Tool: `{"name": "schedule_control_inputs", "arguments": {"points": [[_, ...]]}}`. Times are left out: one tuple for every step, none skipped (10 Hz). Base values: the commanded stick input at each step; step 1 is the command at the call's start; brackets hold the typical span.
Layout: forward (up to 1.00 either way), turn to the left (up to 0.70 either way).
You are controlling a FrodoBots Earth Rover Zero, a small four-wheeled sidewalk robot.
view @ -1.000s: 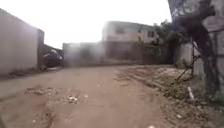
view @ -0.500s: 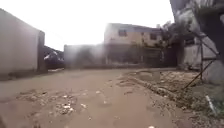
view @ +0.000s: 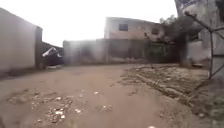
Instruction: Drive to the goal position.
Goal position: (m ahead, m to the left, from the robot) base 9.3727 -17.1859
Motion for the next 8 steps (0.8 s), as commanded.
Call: {"name": "schedule_control_inputs", "arguments": {"points": [[0.50, 0.01], [0.50, 0.01], [0.50, 0.01], [0.50, 0.01], [0.50, 0.01], [0.50, 0.01], [0.50, 0.01], [0.50, 0.01]]}}
